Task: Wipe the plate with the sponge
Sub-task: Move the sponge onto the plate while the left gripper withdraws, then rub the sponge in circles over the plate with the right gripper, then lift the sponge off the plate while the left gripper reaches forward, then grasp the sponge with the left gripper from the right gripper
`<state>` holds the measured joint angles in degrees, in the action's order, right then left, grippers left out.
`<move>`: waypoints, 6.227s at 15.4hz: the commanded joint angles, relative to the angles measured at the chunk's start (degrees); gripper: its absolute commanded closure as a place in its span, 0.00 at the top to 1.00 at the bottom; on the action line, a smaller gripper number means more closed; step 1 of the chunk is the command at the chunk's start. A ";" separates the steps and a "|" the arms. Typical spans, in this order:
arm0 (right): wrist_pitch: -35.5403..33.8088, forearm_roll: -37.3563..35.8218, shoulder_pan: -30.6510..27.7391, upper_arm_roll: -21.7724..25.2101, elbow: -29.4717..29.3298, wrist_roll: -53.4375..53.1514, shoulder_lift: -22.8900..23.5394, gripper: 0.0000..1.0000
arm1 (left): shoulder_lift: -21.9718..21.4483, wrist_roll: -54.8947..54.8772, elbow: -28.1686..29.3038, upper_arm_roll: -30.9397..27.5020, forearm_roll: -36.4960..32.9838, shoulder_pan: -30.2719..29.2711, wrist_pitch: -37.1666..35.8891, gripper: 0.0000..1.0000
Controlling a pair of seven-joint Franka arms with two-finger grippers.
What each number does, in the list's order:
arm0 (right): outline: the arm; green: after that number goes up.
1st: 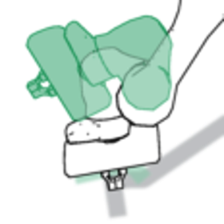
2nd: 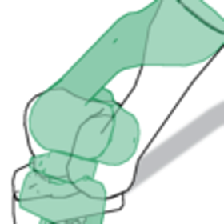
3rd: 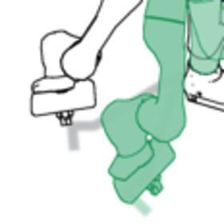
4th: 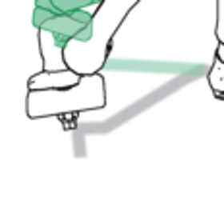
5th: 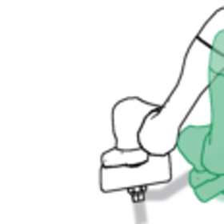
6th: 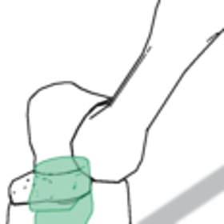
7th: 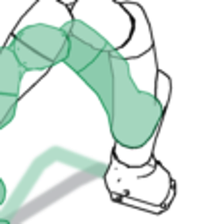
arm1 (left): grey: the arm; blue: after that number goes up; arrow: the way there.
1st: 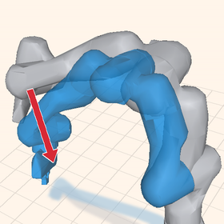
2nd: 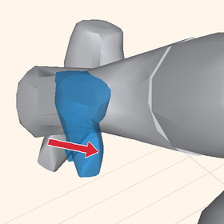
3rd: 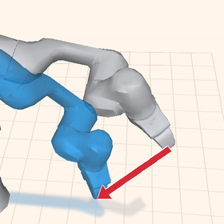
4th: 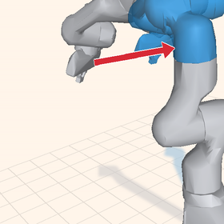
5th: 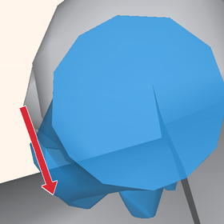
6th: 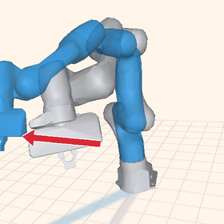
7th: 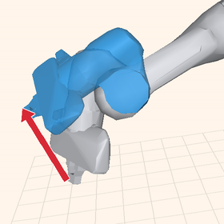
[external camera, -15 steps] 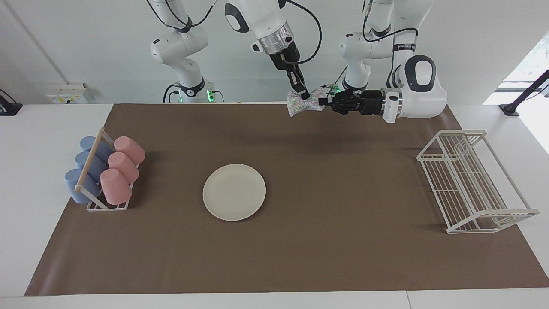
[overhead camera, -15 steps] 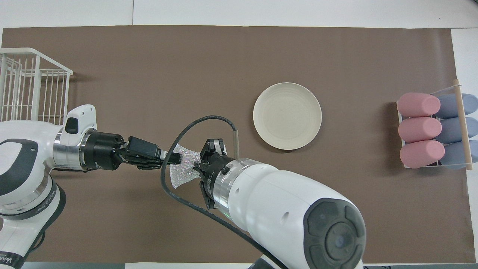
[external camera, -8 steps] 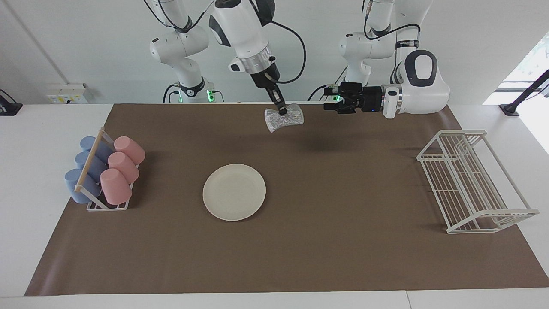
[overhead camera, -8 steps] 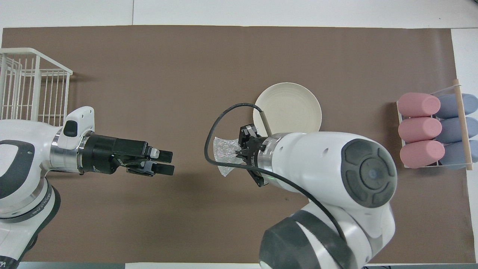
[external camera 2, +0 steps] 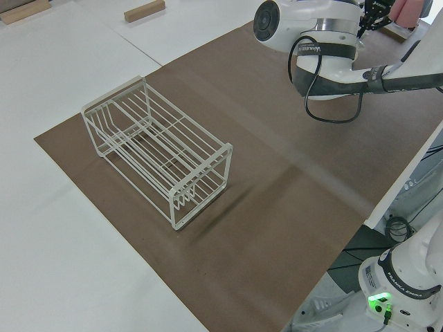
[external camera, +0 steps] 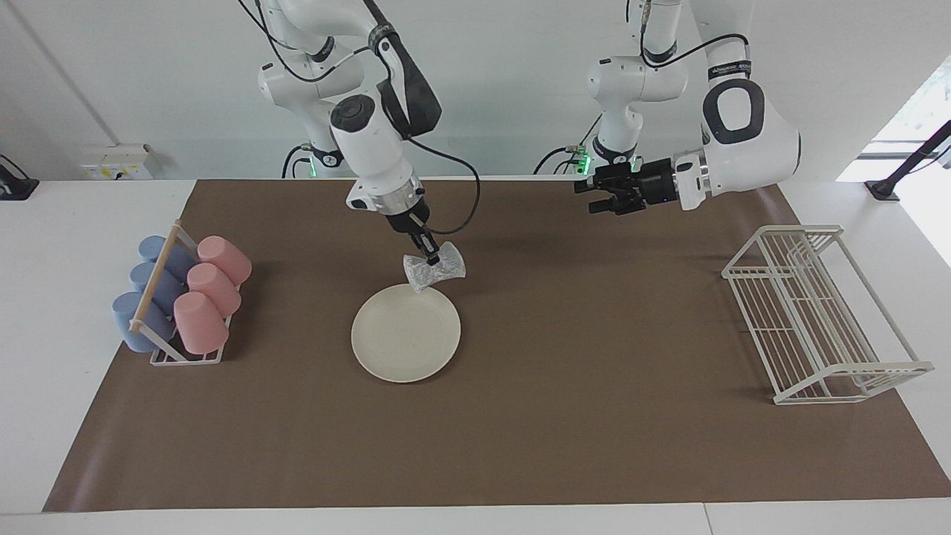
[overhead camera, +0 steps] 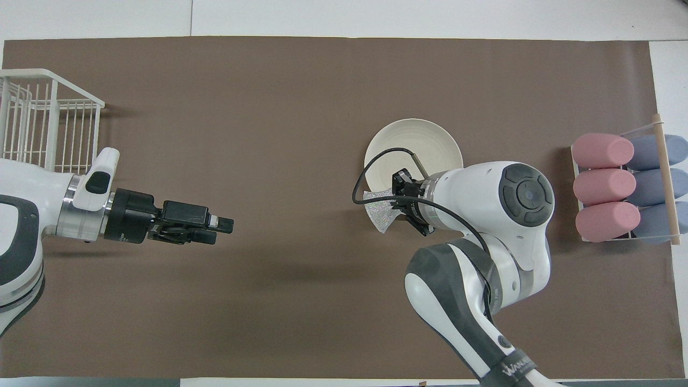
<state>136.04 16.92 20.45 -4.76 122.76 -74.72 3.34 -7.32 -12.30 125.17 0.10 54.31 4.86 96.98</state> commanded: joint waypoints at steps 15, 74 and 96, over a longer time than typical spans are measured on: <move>15.75 0.75 -7.34 -0.69 1.78 18.27 12.66 0.00 | 0.91 8.96 0.25 0.34 -42.36 -3.89 20.27 1.00; -37.87 -10.41 11.02 -1.83 -31.44 -32.77 -3.52 0.00 | -3.22 7.30 1.47 0.69 14.06 -0.02 -0.80 1.00; -36.72 -10.59 11.02 -1.92 -31.35 -33.56 -3.25 0.00 | -4.72 7.02 7.54 0.95 33.40 15.18 7.79 0.33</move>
<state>99.08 7.35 31.89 -6.17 92.34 -107.04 -0.45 -10.49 -7.02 131.29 1.75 86.49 18.65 103.21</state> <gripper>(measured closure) 0.982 0.203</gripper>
